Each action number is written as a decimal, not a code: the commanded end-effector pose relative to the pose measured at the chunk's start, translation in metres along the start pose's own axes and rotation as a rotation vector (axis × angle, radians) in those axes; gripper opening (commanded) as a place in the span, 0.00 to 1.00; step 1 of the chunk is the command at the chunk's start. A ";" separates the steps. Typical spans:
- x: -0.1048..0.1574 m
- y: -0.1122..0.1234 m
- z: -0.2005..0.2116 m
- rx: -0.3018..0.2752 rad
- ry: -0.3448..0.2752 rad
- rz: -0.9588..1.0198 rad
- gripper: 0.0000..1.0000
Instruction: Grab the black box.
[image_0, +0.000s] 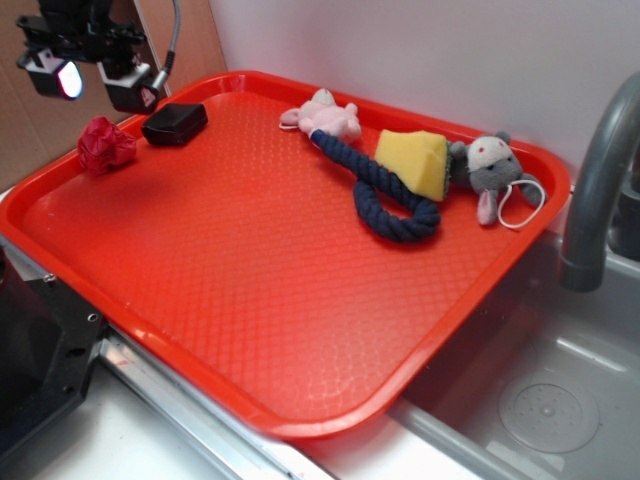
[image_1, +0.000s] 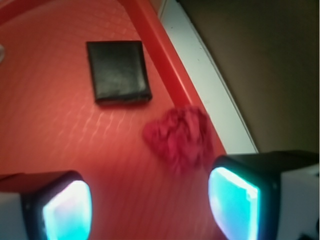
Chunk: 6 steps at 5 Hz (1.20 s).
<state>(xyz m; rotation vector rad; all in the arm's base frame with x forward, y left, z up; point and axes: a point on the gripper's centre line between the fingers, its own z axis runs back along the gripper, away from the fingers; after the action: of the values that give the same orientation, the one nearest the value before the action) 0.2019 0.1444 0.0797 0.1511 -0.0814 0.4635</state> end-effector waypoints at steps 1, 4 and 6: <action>0.045 0.017 -0.019 -0.019 0.039 -0.041 1.00; 0.057 0.009 -0.030 -0.077 0.081 -0.108 1.00; 0.053 -0.023 -0.024 -0.108 0.136 -0.238 1.00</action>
<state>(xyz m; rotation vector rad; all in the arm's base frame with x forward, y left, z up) 0.2510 0.1481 0.0479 -0.0055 0.0906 0.2490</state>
